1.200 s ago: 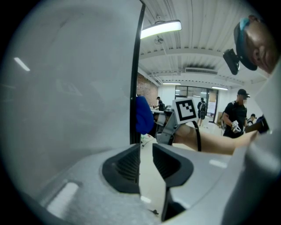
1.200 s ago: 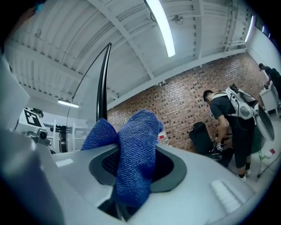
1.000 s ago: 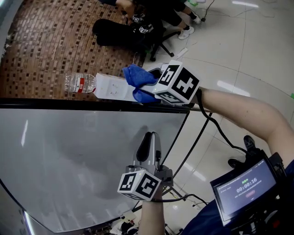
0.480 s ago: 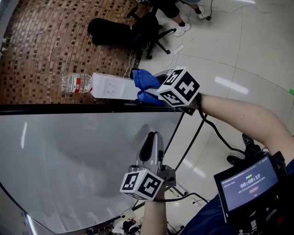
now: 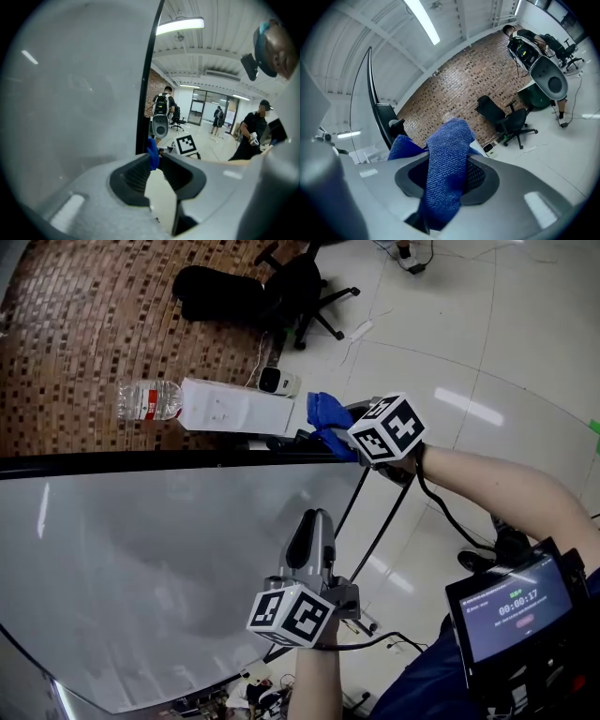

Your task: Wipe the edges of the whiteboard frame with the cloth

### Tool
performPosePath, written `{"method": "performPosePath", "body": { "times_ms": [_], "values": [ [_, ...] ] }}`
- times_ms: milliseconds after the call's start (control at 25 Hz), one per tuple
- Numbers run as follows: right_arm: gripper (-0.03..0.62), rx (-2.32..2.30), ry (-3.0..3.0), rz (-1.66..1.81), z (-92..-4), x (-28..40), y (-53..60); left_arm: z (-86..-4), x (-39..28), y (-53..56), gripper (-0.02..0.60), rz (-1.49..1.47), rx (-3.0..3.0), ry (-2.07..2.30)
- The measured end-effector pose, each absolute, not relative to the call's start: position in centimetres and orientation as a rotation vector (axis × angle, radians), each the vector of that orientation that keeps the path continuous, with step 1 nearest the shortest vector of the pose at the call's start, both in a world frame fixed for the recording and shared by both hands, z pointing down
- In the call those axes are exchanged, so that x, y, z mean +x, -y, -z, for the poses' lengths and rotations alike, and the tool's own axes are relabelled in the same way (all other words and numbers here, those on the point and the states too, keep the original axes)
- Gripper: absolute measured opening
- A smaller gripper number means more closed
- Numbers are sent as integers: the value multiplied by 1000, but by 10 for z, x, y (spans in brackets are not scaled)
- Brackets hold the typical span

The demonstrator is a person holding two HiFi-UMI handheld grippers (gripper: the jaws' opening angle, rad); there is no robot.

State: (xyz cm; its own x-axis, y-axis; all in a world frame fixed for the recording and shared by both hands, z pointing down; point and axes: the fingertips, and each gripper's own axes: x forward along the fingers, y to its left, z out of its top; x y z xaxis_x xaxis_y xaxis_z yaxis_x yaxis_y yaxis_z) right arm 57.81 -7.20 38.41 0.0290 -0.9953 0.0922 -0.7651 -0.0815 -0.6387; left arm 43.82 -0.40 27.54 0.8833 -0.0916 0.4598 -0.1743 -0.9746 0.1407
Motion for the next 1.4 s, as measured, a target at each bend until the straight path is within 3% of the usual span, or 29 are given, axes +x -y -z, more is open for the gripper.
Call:
{"method": "performPosePath", "body": {
  "times_ms": [600,880,1280,1400],
  "values": [
    [137,-1979,-1801,752,-429,571,62,-339,442,4,77,-803,2777,221],
    [138,-2349,-1939,447,-421,564,59,-365,449,-5,75,-891,2746,160],
    [137,-2565,-2061,347,-429,566,61,-390,451,-16,69,-927,2682,145],
    [137,-2587,-1960,480,-449,577,59,-396,450,-18,66,-929,2660,150]
  ]
}}
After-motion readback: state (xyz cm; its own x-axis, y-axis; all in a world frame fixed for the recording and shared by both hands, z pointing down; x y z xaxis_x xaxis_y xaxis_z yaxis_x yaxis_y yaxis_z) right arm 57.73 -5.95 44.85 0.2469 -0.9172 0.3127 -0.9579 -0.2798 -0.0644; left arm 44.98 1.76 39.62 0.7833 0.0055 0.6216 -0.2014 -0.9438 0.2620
